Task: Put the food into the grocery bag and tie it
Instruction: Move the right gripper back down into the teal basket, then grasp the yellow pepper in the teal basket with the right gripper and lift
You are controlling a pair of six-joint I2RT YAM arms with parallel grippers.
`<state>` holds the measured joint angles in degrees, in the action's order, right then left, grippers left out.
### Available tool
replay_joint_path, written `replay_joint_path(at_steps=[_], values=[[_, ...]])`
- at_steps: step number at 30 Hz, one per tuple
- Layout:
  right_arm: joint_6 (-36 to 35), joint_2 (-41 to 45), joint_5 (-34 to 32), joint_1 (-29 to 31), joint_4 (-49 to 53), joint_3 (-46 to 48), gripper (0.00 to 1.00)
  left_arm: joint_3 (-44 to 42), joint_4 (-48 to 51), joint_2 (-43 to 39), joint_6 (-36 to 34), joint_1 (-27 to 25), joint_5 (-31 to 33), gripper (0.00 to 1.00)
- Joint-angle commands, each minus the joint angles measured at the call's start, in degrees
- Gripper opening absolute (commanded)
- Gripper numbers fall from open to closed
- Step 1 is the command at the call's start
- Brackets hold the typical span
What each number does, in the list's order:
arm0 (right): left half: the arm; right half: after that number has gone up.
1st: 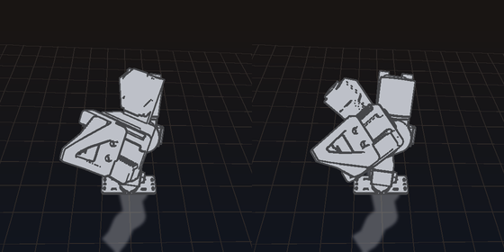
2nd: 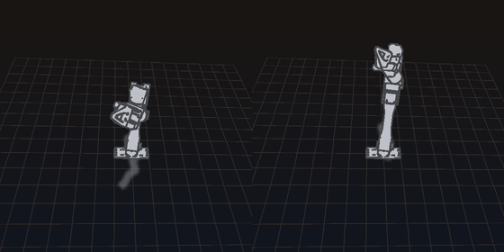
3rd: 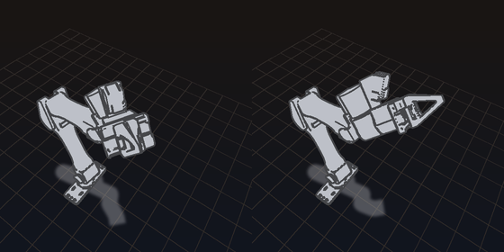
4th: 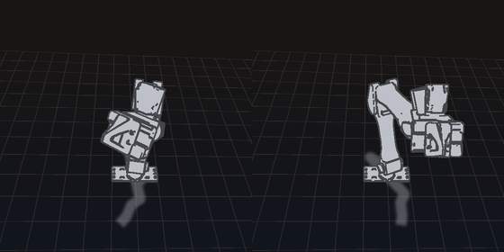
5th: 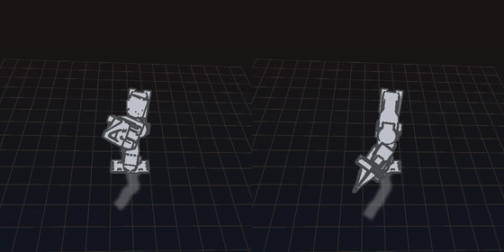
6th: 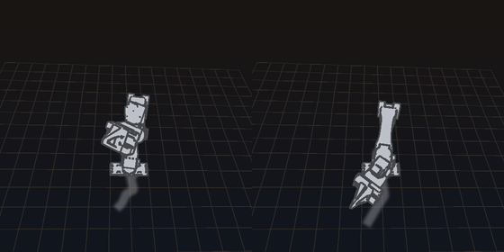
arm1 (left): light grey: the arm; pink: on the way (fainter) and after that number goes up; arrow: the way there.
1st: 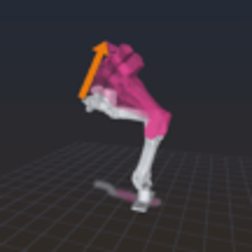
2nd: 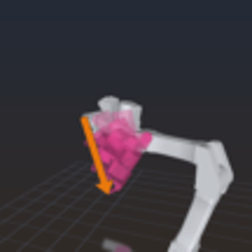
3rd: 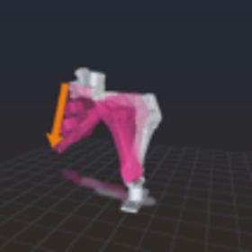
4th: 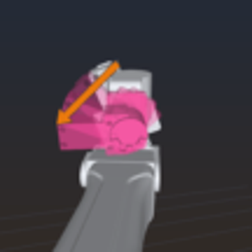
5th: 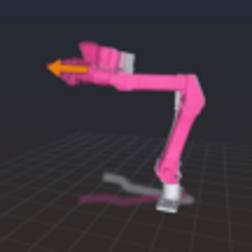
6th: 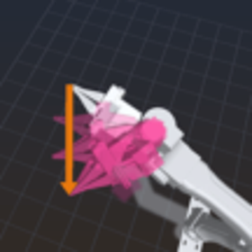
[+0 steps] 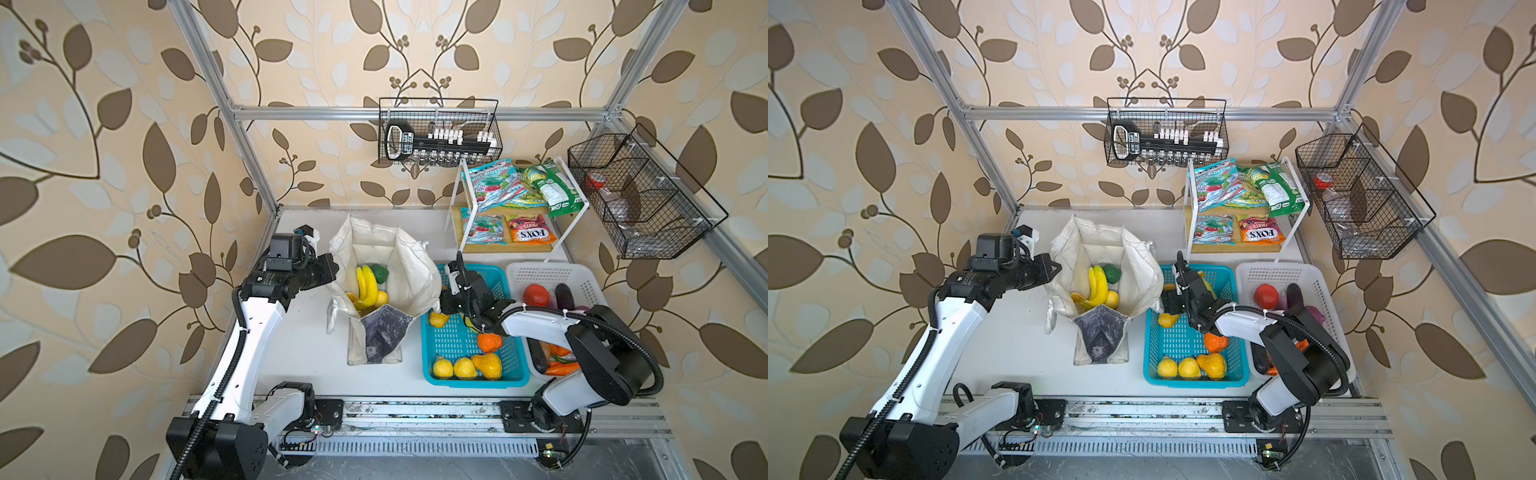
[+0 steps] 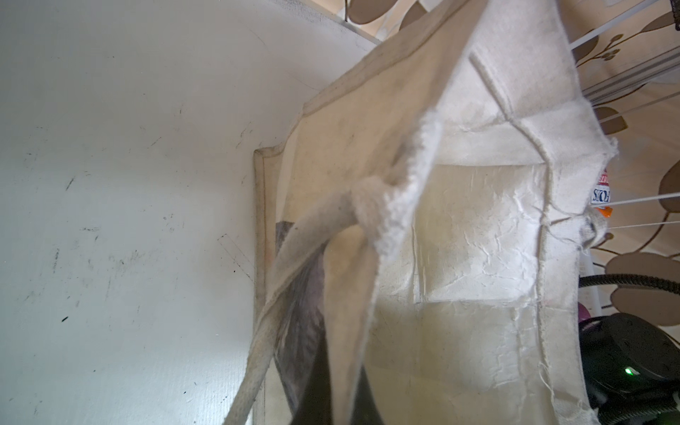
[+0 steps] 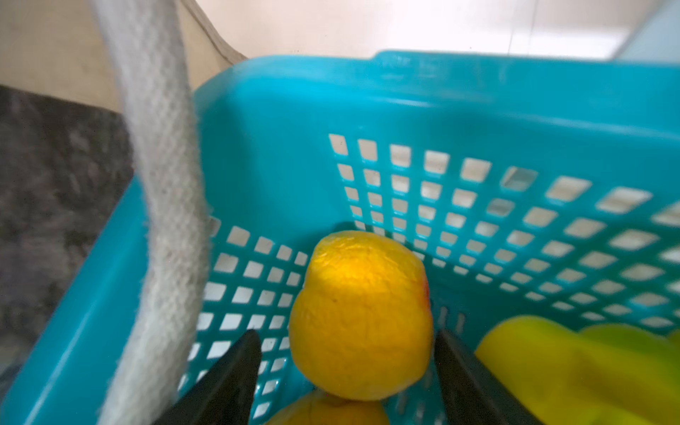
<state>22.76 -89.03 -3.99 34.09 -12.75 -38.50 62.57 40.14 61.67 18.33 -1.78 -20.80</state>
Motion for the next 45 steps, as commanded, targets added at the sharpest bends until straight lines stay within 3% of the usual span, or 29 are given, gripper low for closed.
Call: replay_joint_path(at_steps=[1, 16, 22, 32, 45], values=[[-0.01, -1.03, -2.8, 0.32, -0.6, -1.49, 0.76, -0.14, -2.23, -0.47, -1.01, 0.45, -1.32, 0.0], [3.07, -6.93, -2.77, 1.21, -1.43, -4.24, 0.75, -0.44, -2.69, -1.37, -1.28, 0.44, -0.53, 0.0], [1.67, -6.75, -4.88, 2.56, -2.76, -4.3, 0.67, -0.44, -2.57, -1.33, -1.32, 0.43, 0.0, 0.0], [2.19, 0.18, -4.48, 2.21, -1.68, -1.47, 0.59, -0.42, -2.5, -1.33, -1.28, 0.4, -0.14, 0.0], [5.2, 12.69, -1.36, -0.22, 1.44, 3.57, 0.58, -0.52, -2.73, -1.64, -1.01, 0.41, 0.21, 0.0]])
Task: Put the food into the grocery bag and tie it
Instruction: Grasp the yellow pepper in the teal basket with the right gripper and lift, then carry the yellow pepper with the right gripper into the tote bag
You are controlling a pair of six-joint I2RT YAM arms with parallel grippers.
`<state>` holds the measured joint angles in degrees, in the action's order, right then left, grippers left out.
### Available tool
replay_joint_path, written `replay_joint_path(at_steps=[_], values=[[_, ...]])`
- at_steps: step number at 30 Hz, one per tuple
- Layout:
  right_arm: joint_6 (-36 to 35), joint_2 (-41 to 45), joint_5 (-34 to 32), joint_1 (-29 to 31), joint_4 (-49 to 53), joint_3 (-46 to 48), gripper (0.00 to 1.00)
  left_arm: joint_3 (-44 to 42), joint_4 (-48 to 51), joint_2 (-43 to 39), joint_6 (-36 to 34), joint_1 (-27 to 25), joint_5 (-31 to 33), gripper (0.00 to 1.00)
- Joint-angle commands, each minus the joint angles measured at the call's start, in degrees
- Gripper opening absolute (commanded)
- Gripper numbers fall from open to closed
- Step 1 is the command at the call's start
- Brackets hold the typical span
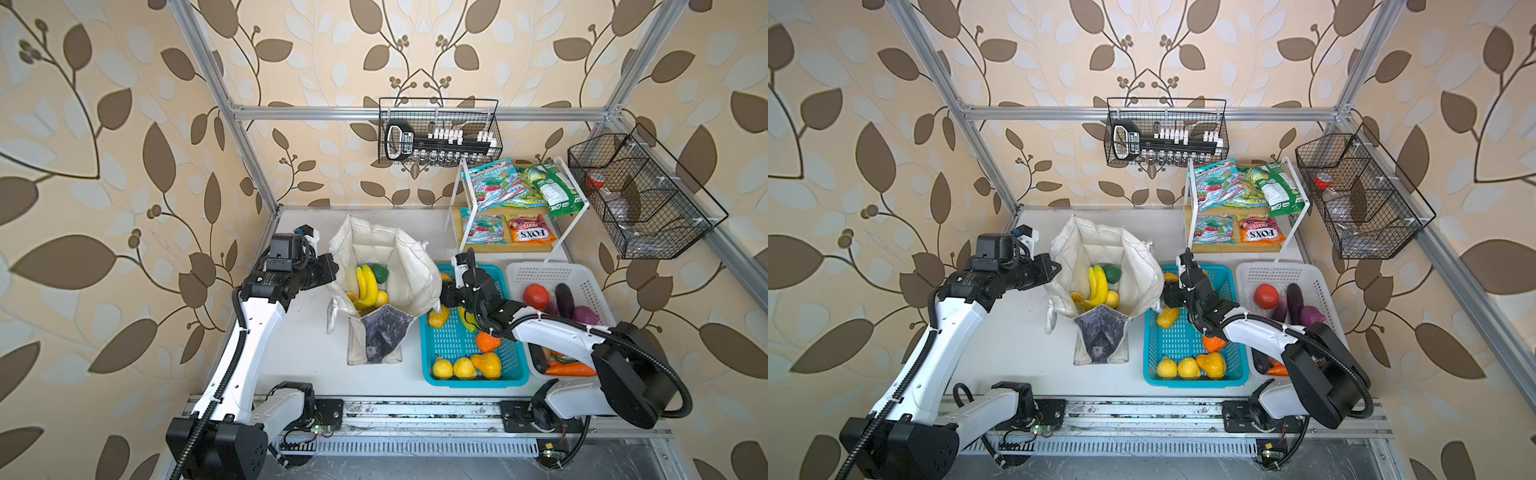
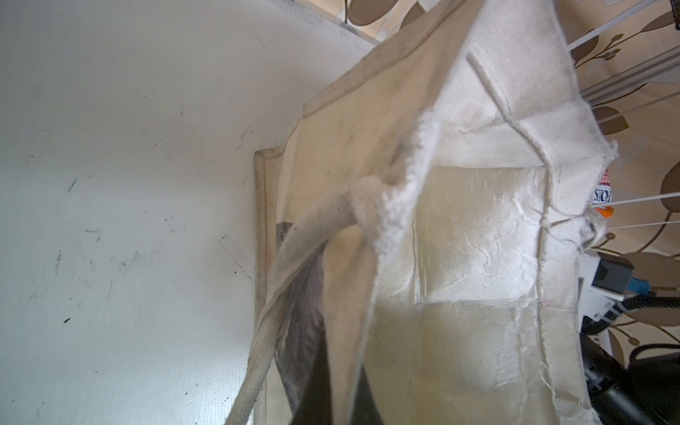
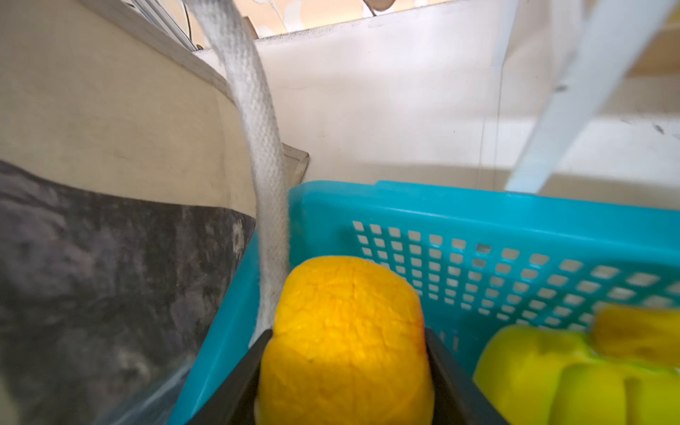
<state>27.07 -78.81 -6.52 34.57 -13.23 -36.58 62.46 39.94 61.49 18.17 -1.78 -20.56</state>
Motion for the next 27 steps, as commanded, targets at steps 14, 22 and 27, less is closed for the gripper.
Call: replay_joint_path(at_steps=[14, 22, 27], values=[[-4.22, 20.75, -1.54, -1.29, 16.27, -1.71, 0.58, -0.33, -2.51, -0.99, -0.49, 0.87, -0.36, 0.0], [-8.18, 19.06, -5.18, 5.86, 23.68, -15.29, 0.56, -0.41, -2.76, -1.19, -0.61, 0.89, -1.41, 0.0], [-9.51, 13.64, -5.85, 11.81, 24.13, -23.06, 0.56, -0.47, -2.87, -1.29, -0.87, 0.8, -1.47, 0.0]])
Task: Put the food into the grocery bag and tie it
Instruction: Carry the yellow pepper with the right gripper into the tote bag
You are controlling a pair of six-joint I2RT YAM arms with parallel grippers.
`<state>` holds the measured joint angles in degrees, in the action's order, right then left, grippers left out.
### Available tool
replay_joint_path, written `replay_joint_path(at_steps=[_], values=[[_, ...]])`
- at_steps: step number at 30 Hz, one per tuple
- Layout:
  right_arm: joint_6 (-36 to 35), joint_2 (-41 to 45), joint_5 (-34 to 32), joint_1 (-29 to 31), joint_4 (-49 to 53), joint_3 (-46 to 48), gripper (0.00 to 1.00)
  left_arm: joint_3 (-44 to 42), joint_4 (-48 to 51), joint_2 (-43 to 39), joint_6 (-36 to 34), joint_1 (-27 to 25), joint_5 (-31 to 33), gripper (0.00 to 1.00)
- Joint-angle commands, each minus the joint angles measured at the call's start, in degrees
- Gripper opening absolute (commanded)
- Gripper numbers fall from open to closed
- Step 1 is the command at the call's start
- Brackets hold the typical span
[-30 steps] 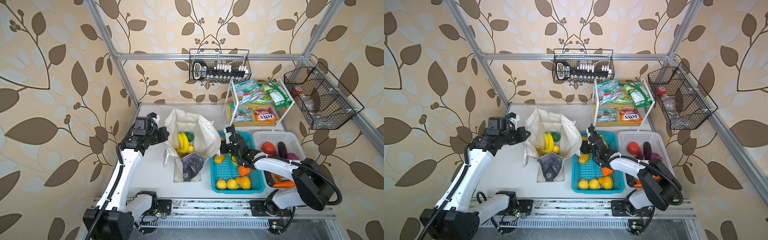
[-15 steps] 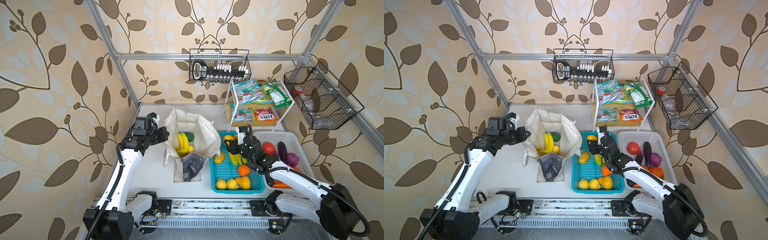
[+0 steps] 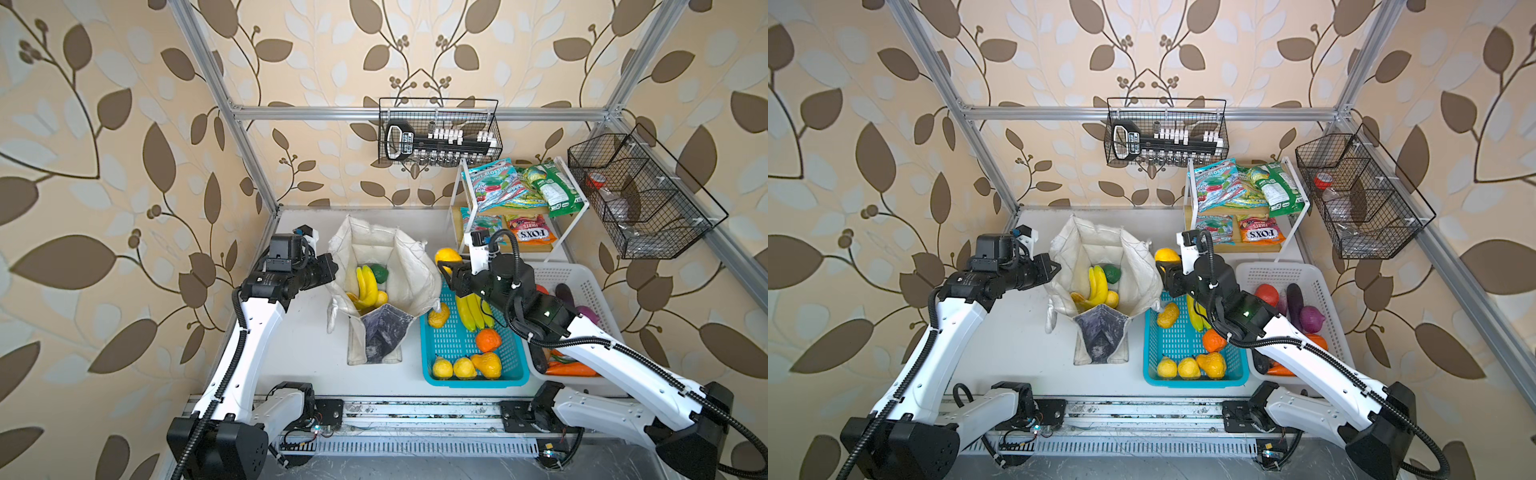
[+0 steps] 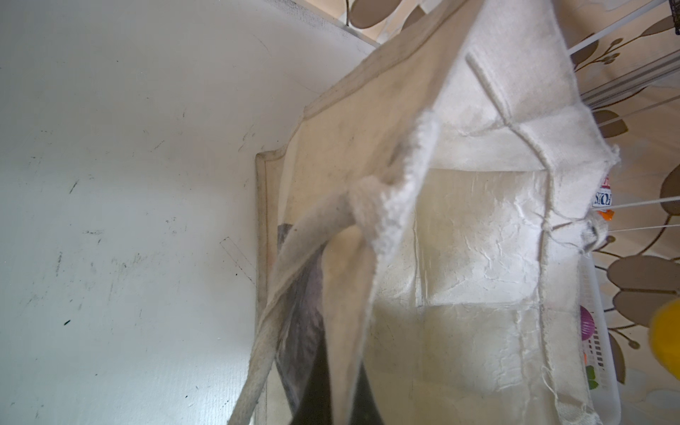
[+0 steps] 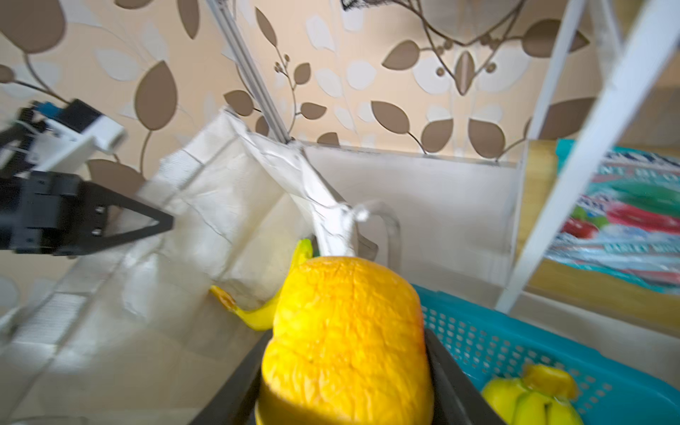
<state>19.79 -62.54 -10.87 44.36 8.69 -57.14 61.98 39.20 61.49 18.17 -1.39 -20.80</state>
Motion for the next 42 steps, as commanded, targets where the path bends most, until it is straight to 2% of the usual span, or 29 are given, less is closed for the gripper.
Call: replay_joint_path(at_steps=[1, 5, 9, 11, 12, 15, 37, 40, 42], values=[[-2.39, -4.4, -1.37, 3.15, 1.84, -3.61, 0.56, -0.09, -2.23, -1.29, -0.95, 0.39, -1.4, 0.0], [-3.08, -12.03, -0.76, 6.59, 2.51, -8.97, 0.56, -0.01, -2.06, -1.29, -1.28, 0.22, -1.01, 0.0], [-3.1, -15.21, 0.54, 7.76, 1.22, -10.44, 0.56, -0.14, -2.22, -1.72, -1.16, -0.01, -0.59, 0.0], [-2.37, -18.99, 2.78, 8.06, 0.63, -12.34, 0.56, -0.48, -2.66, -2.13, -1.13, -0.11, -0.17, 0.0], [-2.67, -23.99, 5.44, 8.02, 1.03, -14.57, 0.56, -0.35, -2.56, -2.05, -1.18, -0.19, -0.27, 0.0], [-2.92, -29.75, 7.34, 7.94, 2.37, -18.34, 0.56, -0.36, -2.7, -1.9, -1.29, -0.22, -1.15, 0.0], [-5.11, -49.78, 11.73, 8.44, 6.21, -24.67, 0.57, -0.26, -2.72, -2.61, -2.0, -0.02, -0.71, 0.0], [-4.73, -50.98, 12.28, 8.53, 6.27, -24.61, 0.6, -0.84, -3.48, -3.22, -2.01, -0.14, -0.71, 0.0], [-4.75, -51.38, 12.19, 8.64, 5.92, -24.51, 0.66, -0.67, -3.27, -3.14, -2.0, -0.19, -0.47, 0.0]])
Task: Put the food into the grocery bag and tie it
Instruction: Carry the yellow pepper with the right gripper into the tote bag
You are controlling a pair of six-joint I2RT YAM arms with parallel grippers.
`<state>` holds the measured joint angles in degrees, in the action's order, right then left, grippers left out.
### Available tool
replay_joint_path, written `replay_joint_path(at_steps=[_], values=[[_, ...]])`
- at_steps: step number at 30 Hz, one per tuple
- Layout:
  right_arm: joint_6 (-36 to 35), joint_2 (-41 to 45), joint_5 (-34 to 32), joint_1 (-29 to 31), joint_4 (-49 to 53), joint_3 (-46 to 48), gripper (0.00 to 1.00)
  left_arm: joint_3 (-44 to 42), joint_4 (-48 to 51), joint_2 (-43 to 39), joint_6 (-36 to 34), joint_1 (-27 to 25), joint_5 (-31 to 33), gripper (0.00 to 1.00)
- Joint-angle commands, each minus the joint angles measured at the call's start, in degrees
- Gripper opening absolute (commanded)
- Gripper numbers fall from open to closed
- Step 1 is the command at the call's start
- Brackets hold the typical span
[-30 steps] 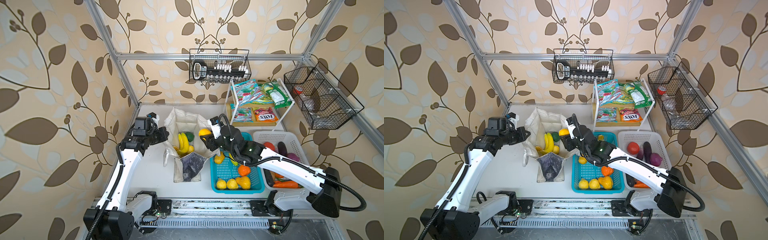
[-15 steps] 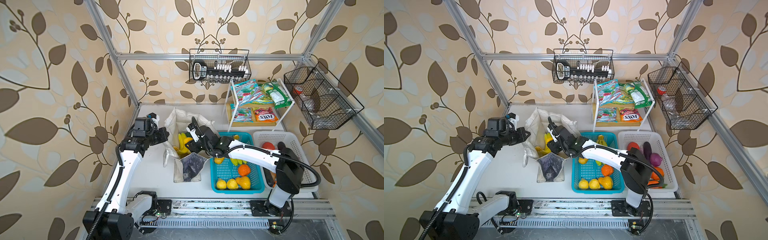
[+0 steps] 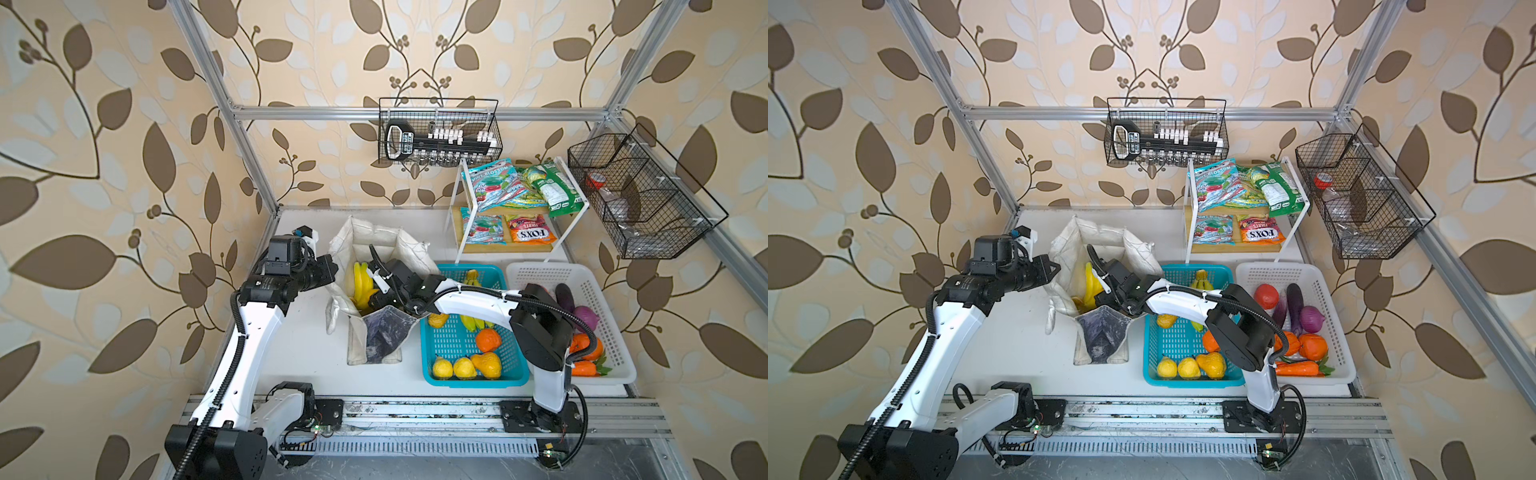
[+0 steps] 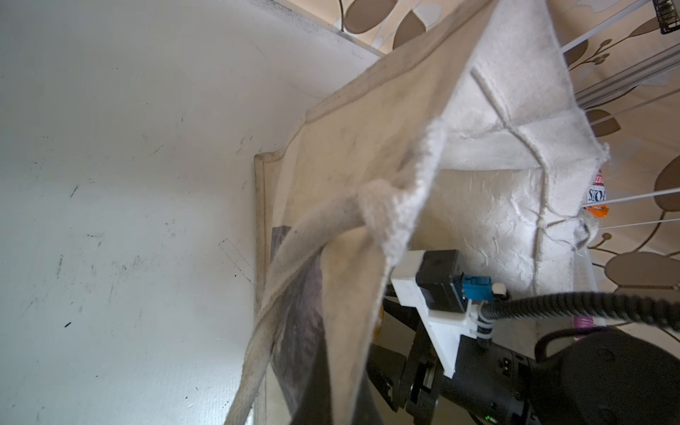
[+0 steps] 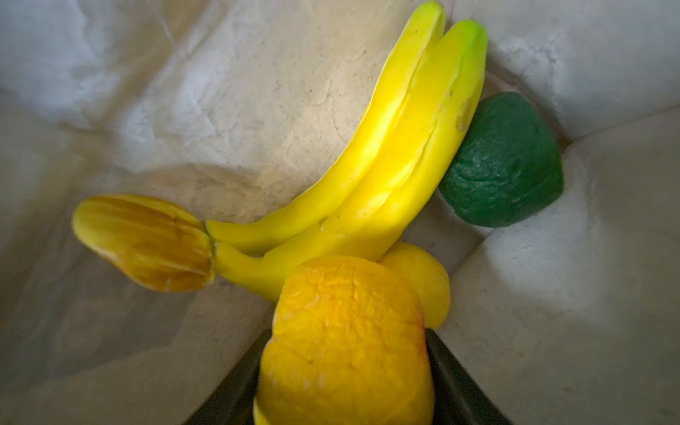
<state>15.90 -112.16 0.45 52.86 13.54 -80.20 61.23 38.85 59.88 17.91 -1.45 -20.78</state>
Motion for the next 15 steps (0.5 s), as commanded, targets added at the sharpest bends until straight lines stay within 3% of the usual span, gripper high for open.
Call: replay_joint_path(at_steps=[1, 8, 10, 15], values=[[-0.92, -1.92, 0.88, 0.06, 1.02, -1.49, 0.69, 0.19, -2.74, -1.44, -1.76, -0.08, -0.62, 0.0], [-1.15, 1.78, -1.4, 0.08, 1.95, -1.97, 0.85, 0.5, -1.81, -0.55, -1.65, -0.17, 0.63, 0.0], [-1.1, 4.34, -3.68, 0.22, 2.54, -1.65, 0.99, 0.47, -1.77, -0.48, -1.48, -0.15, 2.12, 0.0], [-3.69, 12.42, -5.88, 0.32, 1.75, -0.01, 1.0, 0.53, -1.4, -0.55, -1.54, -0.14, 3.42, 0.0]])
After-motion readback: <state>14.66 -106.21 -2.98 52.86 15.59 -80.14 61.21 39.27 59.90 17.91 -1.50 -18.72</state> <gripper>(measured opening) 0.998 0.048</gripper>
